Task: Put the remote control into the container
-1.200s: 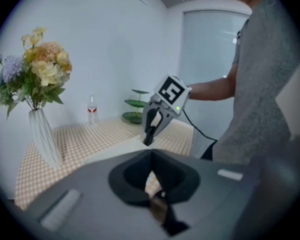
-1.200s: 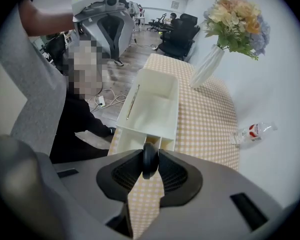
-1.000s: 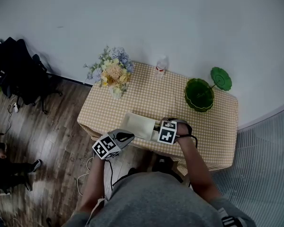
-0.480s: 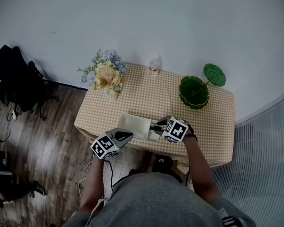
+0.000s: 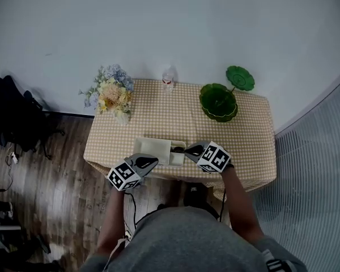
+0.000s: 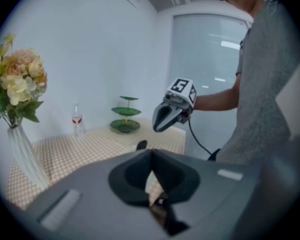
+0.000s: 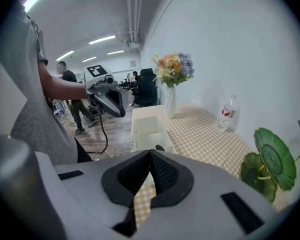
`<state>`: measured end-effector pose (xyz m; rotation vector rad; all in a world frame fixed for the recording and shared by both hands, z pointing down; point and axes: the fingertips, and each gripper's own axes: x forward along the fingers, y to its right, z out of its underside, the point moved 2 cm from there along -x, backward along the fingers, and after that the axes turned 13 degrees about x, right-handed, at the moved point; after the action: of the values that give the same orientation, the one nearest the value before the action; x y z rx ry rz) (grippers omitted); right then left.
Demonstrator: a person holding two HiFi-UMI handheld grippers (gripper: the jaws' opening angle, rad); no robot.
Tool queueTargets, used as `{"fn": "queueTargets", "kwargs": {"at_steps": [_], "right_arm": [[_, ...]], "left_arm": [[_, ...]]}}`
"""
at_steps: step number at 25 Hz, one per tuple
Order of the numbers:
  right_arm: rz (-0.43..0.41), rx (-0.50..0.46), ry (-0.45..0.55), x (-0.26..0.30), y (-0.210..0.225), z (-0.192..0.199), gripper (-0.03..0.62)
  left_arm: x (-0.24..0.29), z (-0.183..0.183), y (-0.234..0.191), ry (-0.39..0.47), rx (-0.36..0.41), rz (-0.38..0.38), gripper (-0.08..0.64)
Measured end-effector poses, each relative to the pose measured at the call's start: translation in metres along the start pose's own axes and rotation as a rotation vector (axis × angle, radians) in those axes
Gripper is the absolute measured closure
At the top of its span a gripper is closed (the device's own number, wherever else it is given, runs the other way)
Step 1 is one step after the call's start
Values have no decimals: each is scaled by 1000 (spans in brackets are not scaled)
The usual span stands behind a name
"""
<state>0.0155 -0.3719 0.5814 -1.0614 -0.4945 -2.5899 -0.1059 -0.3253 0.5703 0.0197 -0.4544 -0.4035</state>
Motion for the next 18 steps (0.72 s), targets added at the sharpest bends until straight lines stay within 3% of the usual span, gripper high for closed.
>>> {"fn": "queueTargets", "kwargs": {"at_steps": [18], "right_arm": [[-47,115,54,-9,-67,79,574]], "left_arm": [[22,8,66,-42,41,156,560]]}}
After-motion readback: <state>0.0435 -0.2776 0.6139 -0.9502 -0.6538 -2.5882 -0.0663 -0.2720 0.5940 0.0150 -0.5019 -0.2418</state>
